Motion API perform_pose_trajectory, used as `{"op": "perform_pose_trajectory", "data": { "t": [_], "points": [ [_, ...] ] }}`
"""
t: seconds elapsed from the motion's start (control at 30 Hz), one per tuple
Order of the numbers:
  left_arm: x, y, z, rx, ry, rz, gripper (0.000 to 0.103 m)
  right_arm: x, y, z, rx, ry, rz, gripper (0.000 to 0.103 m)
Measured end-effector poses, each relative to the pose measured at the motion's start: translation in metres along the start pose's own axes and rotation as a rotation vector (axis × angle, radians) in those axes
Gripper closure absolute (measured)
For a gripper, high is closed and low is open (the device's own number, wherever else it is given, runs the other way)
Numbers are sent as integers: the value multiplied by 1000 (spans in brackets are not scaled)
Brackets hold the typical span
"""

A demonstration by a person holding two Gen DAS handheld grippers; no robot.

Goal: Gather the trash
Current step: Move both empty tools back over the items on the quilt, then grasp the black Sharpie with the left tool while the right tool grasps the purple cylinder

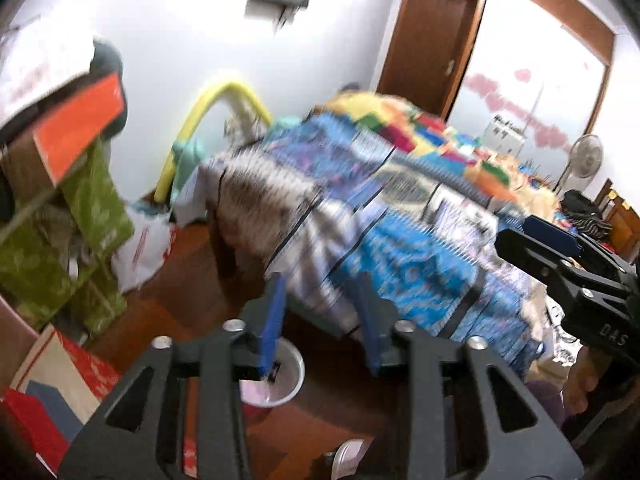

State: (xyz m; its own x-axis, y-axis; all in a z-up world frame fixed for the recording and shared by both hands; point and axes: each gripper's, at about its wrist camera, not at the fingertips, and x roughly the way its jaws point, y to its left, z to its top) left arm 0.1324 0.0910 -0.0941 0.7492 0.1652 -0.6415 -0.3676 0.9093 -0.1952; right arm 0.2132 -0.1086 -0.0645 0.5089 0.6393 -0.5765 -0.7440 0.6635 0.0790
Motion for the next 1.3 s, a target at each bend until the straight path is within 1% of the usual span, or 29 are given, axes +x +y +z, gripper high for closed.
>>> {"op": "perform_pose_trajectory", "data": {
  "t": [0.03,0.1,0.2,0.33,0.4,0.43,0.47,0.5,0.57,0.63,0.9,1.13,1.3],
  "points": [
    [-7,-6,3,7,-24,-5,57,-14,-4,2,4,-36,-17,32],
    [-23,-23,9,26,-84,-14,47,-30,-10,6,8,-73,-44,31],
    [-38,-44,16,46,-137,-35,40,-55,-24,7,23,-122,-100,28],
    [-48,-73,24,77,-182,-68,31,-80,-45,7,55,-156,-149,25],
    [-50,-87,27,90,-197,-84,26,-91,-54,5,70,-169,-175,20],
    [-50,-94,28,95,-202,-92,23,-96,-59,4,80,-175,-188,19],
    [-49,-101,30,98,-207,-102,15,-101,-66,4,94,-184,-204,18],
    [-47,-110,32,99,-217,-113,12,-107,-72,1,105,-190,-217,16],
    [-44,-124,36,108,-233,-130,11,-117,-86,0,131,-204,-251,15],
    [-39,-137,39,126,-232,-139,11,-125,-98,-2,147,-212,-285,14],
    [-1,-192,57,188,-191,-222,11,-141,-148,-7,213,-221,-385,14],
    [45,-234,65,253,-143,-259,10,-131,-190,-11,253,-190,-441,14],
    [89,-260,70,276,-96,-276,10,-115,-223,-21,286,-155,-474,14]
  ]
}}
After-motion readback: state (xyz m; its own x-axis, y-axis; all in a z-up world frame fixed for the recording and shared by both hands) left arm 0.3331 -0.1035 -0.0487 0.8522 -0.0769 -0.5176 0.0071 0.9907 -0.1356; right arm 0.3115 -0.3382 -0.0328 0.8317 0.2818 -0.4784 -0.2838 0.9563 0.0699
